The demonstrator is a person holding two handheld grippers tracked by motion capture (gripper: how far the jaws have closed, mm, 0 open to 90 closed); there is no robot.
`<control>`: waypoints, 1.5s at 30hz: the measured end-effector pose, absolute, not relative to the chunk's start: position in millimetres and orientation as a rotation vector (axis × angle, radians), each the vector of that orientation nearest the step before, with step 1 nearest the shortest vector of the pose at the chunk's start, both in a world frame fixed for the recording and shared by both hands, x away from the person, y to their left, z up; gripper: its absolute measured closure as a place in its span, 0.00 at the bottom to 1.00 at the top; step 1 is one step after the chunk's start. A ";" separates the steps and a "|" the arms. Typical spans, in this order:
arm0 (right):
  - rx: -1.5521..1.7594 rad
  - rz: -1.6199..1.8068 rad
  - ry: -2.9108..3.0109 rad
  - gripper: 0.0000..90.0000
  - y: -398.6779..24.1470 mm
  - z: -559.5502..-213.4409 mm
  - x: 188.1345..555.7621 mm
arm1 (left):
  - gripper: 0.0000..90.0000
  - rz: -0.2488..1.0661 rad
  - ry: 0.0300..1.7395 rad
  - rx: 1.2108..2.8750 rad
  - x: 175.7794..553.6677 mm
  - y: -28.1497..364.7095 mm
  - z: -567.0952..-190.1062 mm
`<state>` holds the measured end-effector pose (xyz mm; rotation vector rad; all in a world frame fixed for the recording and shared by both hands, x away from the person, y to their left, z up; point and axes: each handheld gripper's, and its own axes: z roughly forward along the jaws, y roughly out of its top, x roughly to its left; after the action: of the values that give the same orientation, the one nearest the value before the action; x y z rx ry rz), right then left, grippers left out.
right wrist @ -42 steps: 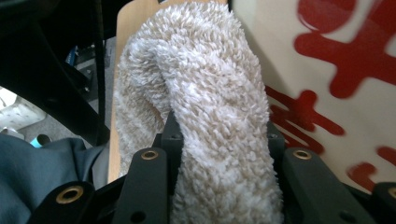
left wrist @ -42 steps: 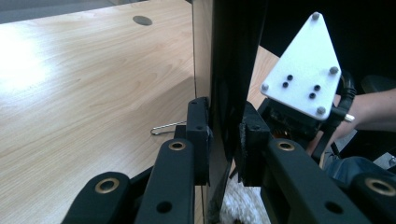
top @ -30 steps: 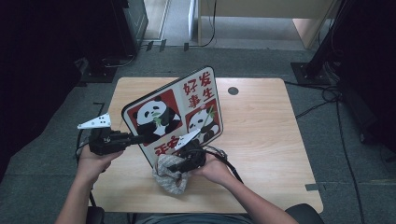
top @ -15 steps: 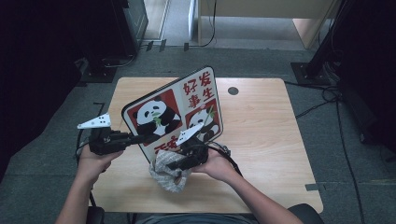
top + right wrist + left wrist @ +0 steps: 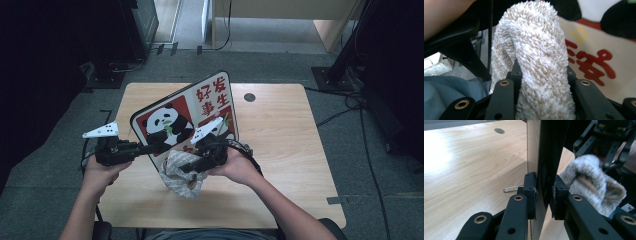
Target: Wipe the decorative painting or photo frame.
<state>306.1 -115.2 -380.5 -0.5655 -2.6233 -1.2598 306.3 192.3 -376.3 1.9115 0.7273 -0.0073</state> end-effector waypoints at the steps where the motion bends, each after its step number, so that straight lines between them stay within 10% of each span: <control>1: -0.566 -1.262 -2.625 0.74 -116.3 -376.3 306.7 | 0.87 -0.007 0.726 1.912 306.4 192.2 -376.3; 45: -0.527 -1.421 -2.753 0.73 -46.2 -192.5 382.9 | 0.87 0.000 0.722 1.910 305.2 192.8 -376.7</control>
<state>382.9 -46.2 -192.5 -0.5271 -2.7526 -1.4207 305.2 192.8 -376.7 1.9103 0.7224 0.0003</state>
